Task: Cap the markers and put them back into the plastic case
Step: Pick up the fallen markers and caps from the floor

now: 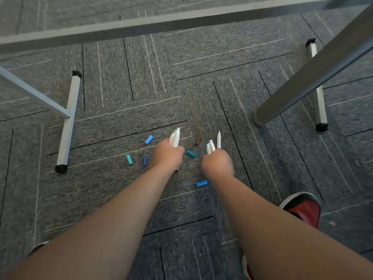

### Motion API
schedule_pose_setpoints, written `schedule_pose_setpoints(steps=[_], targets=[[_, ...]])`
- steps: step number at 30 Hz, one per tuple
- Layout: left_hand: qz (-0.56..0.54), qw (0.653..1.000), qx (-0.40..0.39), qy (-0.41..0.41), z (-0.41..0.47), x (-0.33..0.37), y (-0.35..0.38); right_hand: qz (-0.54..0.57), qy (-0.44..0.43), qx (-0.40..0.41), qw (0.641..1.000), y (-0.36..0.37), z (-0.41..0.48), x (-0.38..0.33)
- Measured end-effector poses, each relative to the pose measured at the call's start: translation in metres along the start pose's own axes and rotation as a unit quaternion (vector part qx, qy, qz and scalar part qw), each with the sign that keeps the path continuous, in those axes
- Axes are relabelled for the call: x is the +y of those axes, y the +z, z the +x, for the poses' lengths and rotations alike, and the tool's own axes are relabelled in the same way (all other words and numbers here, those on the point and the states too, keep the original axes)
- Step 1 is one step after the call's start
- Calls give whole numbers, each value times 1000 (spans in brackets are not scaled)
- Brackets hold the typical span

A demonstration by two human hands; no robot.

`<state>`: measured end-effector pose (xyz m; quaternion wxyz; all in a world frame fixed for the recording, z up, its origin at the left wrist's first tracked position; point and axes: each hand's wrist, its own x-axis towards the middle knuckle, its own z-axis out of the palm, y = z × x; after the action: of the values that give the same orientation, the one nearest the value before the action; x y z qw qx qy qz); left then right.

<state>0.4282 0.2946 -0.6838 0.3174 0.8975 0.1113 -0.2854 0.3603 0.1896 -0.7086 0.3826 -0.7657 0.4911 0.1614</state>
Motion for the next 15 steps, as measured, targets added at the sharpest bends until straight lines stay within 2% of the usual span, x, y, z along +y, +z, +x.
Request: schedule_pose_setpoints(steps=[5,9,15], targets=[[-42,993,-107,-6,13,19,20,-18,25,40,999,-19,28,1],[-55,991,-122,-11,22,21,26,-39,35,59,997,-23,44,-1],[-62,987,-147,-23,34,33,29,-128,39,39,990,-18,59,-6]])
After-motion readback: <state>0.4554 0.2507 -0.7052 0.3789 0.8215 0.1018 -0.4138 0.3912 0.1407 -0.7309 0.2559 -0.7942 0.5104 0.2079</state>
